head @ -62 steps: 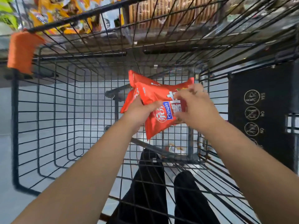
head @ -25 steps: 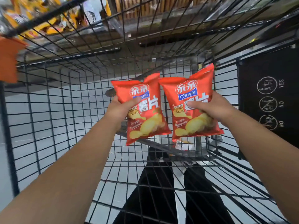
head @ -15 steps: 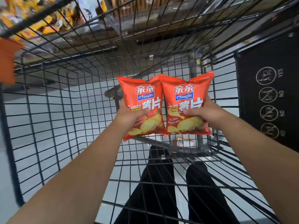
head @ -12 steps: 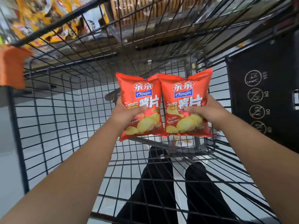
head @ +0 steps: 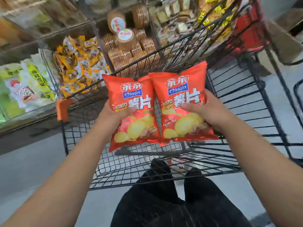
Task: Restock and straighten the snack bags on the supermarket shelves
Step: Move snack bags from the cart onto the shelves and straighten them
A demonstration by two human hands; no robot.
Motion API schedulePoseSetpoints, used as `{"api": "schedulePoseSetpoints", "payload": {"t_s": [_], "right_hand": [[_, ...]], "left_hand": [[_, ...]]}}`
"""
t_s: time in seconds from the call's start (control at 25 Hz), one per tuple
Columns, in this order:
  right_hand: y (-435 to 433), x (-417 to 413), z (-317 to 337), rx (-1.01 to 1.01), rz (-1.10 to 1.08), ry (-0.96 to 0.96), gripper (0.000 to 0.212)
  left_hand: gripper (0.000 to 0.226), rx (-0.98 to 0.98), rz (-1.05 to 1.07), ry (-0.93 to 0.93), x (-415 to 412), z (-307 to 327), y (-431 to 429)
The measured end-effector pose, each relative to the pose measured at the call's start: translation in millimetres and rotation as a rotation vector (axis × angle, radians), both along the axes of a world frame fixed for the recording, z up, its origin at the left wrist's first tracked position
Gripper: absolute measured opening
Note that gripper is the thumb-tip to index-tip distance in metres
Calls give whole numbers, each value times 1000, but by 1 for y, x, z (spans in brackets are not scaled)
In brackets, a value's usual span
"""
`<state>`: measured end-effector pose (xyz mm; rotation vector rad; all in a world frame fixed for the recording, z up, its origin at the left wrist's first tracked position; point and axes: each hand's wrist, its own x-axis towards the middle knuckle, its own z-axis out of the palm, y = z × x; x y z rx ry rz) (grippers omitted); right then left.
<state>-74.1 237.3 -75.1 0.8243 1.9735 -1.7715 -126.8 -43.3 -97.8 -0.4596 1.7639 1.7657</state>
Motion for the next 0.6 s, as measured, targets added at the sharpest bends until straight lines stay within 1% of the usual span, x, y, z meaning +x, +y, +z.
{"api": "schedulePoseSetpoints", "payload": {"t_s": [0.16,0.24,0.32,0.4,0.48,0.56,0.6], "right_hand": [[22,30,74,-16,-60,110,74],[33,45,104,4,-99,161,72],[46,65,133,36,-145,214,76],[62,97,167,42,-197,273,74],[82,136,200,16,-226,350,64],[100,178,232,23,-303,416,55],[112,200,243,28,-334,449,54]], "left_hand": [[60,52,-81,76,3,67,20],[68,55,-113,129,7,97,36],[67,74,-150,203,14,131,57],[66,114,-211,261,28,164,81],[75,165,-283,285,45,196,105],[84,199,-375,326,65,226,135],[80,221,-427,347,75,238,152]]}}
